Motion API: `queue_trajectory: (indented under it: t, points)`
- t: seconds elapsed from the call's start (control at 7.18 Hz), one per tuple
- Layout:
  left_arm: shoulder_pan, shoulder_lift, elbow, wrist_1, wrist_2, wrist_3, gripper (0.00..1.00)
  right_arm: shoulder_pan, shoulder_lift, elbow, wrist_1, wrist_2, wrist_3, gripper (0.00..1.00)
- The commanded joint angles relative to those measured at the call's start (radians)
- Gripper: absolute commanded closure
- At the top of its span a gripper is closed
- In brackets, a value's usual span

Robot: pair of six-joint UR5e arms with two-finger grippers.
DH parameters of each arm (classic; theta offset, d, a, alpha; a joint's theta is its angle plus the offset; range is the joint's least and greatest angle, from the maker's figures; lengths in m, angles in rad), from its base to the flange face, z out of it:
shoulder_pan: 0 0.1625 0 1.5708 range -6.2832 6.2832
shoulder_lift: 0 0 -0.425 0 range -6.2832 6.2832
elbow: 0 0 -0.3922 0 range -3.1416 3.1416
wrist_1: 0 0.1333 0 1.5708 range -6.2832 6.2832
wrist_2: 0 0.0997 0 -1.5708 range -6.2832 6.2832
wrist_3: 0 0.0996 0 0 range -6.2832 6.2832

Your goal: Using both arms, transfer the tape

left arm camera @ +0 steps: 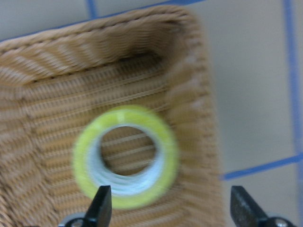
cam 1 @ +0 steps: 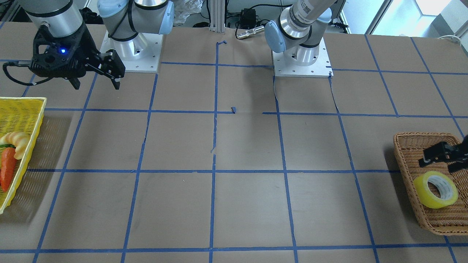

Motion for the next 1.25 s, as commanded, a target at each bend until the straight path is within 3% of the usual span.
queue_trajectory:
  t: [0.0, 0.42, 0.56, 0.84, 1.11]
  points:
    - [-0.184, 0.143, -0.035, -0.106, -0.029, -0.309, 0.1, 0.001, 0.002, -0.016, -0.011, 0.007, 0.003, 0.0]
    - [-0.413, 0.283, -0.087, -0.103, -0.011, -0.491, 0.08, -0.008, 0.025, -0.018, -0.005, -0.014, 0.001, 0.0]
    - [-0.441, 0.32, -0.137, -0.088, 0.009, -0.519, 0.08, -0.006, 0.025, -0.018, -0.005, -0.048, 0.002, 0.0]
    - [-0.458, 0.346, -0.237, 0.103, 0.02, -0.538, 0.08, -0.005, 0.025, -0.022, -0.008, -0.041, 0.003, 0.0]
    - [-0.514, 0.369, -0.282, 0.124, 0.017, -0.625, 0.05, -0.005, 0.025, -0.022, -0.008, -0.038, 0.003, 0.0]
